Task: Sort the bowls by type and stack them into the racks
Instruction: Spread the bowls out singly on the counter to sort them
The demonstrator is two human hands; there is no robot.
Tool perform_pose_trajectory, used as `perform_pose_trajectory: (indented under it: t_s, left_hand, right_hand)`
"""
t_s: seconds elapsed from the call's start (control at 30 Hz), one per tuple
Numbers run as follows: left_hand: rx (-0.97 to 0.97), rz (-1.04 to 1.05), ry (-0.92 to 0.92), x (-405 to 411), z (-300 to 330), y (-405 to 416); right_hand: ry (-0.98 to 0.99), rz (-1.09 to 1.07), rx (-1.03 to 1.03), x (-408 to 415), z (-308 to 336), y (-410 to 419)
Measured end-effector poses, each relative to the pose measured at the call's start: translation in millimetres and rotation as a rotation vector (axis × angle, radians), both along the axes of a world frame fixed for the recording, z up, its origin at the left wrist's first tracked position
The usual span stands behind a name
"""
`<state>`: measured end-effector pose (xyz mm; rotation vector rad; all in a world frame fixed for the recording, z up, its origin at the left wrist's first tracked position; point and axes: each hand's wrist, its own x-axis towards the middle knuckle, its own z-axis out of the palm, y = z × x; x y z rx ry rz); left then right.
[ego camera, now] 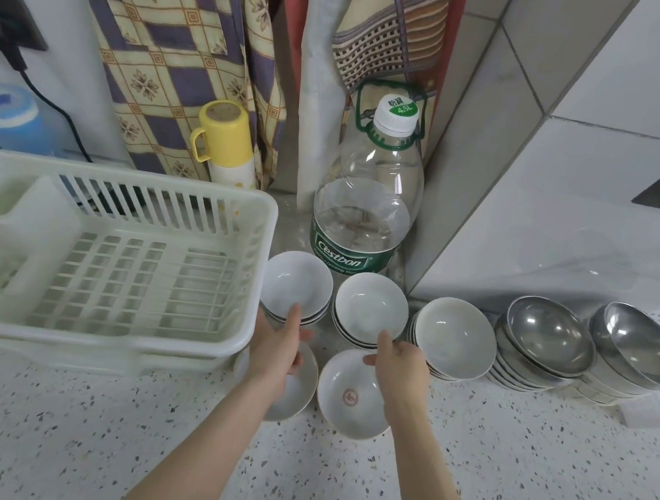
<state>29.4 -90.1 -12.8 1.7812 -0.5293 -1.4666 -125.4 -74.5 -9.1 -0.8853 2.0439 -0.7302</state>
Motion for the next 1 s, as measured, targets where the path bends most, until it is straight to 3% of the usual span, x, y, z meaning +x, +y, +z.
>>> perform_pose_trajectory:
  t_s: [0.43,1.0]
  left_hand:
    - [-0.011,0.075,0.074,4.5,-0.9,-17.5]
    - [0.025,0.082,0.135,4.6,11.7,-9.8]
  right_hand:
    - [-0.059,-0.156,-0.013,11.3,-10.8,-19.0]
    - [-0.001,-0.176,-0.117,26.0,1.6,-14.6]
